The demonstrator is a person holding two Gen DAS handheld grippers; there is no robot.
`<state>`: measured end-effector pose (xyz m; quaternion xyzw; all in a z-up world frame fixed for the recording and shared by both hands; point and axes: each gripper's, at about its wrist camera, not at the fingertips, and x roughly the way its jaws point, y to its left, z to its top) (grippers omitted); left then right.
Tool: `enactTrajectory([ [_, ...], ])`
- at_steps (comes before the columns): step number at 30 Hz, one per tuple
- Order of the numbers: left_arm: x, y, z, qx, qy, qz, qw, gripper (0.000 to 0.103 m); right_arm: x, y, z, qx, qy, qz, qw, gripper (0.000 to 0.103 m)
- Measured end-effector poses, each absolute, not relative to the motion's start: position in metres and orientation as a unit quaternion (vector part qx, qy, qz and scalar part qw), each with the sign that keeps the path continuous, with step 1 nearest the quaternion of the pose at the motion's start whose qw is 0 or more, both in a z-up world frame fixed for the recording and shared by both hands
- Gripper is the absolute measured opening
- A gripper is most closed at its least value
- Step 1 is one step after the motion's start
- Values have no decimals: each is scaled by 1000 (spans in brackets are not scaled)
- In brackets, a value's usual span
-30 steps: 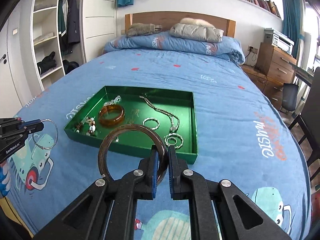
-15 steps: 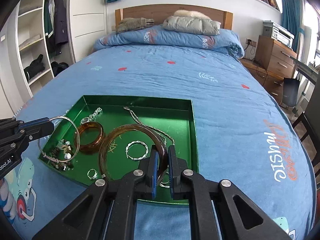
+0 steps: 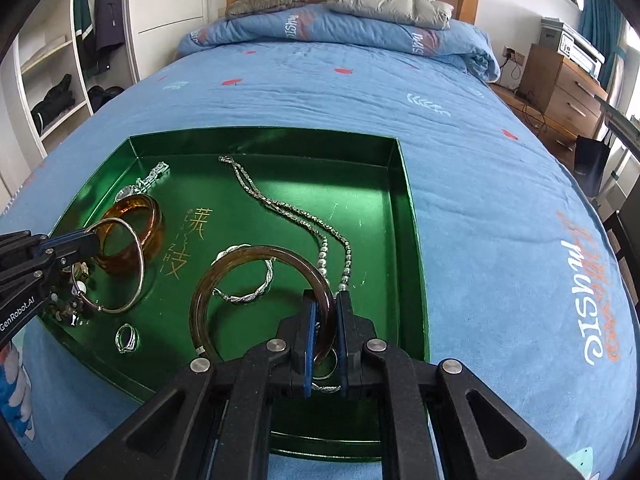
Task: Organize jewelry
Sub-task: 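Carry both bangles into the green tray and open both tools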
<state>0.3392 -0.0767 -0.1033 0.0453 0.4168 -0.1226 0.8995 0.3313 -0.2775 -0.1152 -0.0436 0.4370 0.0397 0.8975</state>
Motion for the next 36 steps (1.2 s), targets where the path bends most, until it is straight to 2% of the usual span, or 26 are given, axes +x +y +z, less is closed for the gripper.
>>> enactTrajectory([
  [10, 341, -72, -103, 23, 419, -125, 899, 5, 335, -279, -118, -33, 446, 38, 894, 12],
  [12, 340, -71, -102, 20, 420, -125, 899, 5, 335, -281, -118, -28, 447, 41, 893, 19],
  [14, 339, -70, -102, 19, 422, -124, 898, 5, 334, -282, -117, -24, 448, 41, 893, 36],
  [18, 337, -70, -100, 22, 424, -119, 897, 5, 332, -280, -116, -22, 448, 47, 892, 42],
  [20, 335, -68, -97, 17, 424, -119, 898, 6, 329, -280, -113, -18, 445, 49, 894, 53],
  [21, 334, -66, -95, 17, 422, -118, 898, 6, 327, -280, -111, -17, 443, 49, 895, 55],
  [32, 307, -54, -58, 0, 397, -105, 912, 34, 299, -284, -69, -9, 408, 40, 912, 63],
  [36, 290, -49, -41, -7, 384, -102, 918, 38, 281, -283, -52, -5, 392, 37, 919, 66],
])
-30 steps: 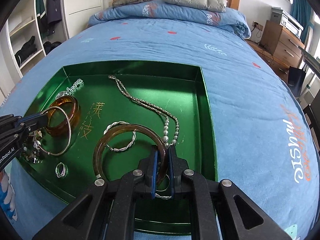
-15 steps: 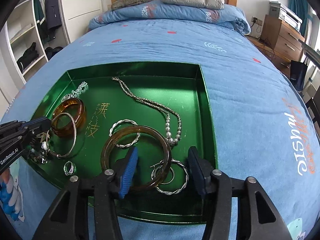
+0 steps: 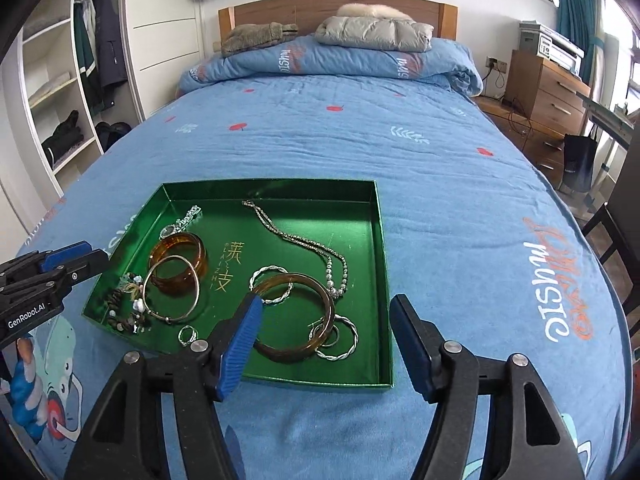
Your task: Organize jewelry
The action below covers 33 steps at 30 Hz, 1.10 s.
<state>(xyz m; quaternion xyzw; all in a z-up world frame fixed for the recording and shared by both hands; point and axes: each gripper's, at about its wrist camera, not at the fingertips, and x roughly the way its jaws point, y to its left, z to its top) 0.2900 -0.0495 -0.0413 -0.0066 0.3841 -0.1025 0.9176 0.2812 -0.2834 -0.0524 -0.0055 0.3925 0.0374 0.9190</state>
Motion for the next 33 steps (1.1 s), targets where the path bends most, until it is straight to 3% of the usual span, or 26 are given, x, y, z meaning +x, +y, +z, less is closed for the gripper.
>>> enactTrajectory([
  [30, 135, -20, 37, -14, 311, -60, 949, 39, 121, -258, 22, -11, 321, 58, 945, 78],
  [33, 121, -15, 44, -16, 301, -54, 952, 43, 108, -256, 26, -12, 316, 60, 947, 79],
])
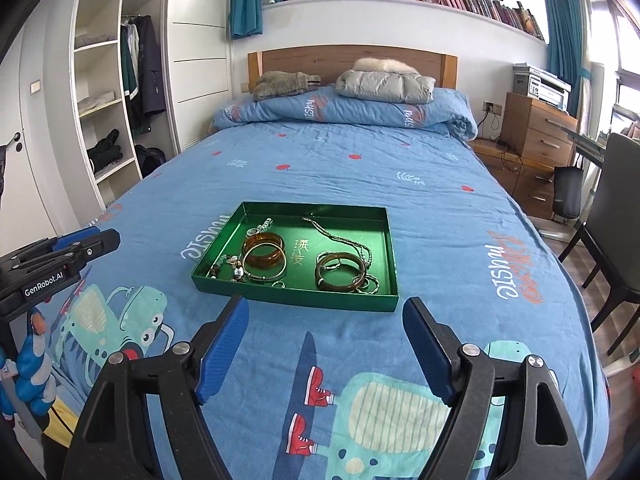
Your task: Organize jewelry
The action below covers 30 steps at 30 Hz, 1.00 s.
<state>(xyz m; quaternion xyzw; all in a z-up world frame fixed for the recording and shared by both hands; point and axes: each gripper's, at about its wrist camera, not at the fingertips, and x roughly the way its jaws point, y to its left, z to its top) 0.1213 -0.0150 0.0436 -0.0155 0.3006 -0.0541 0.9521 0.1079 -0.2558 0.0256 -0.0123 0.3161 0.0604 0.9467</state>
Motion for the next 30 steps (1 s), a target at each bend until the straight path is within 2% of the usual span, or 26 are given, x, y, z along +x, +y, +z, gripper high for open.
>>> enactTrajectory([
  [15, 70, -3, 51, -15, 278, -39, 960, 48, 66, -251, 28, -11, 298, 52, 953, 83],
  [30, 43, -2, 38, -8, 278, -23, 960, 49, 42, -246, 9, -24, 290, 33, 956, 95],
])
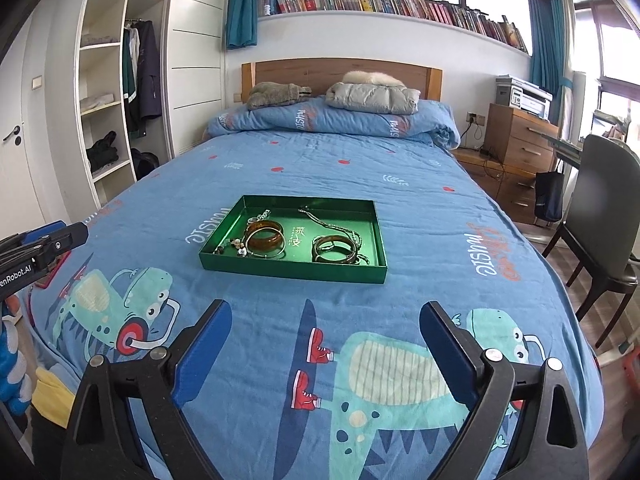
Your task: Organize jewelry
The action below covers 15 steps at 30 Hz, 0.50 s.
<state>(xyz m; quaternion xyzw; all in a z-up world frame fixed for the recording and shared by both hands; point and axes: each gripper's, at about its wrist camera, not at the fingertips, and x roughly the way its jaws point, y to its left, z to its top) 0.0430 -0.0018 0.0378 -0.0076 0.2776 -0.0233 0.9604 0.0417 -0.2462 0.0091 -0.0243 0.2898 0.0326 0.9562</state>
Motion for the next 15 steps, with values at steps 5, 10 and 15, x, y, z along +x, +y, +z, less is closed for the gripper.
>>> enactTrajectory([
  [5, 38, -7, 36, 2, 272, -27, 962, 49, 38, -242, 6, -36, 284, 32, 958, 101],
  [10, 34, -11, 37, 9, 266, -27, 964, 49, 37, -242, 6, -37, 280, 32, 959, 102],
  [15, 34, -12, 35, 13, 265, -27, 964, 49, 37, -245, 3, -31, 282, 31, 958, 102],
])
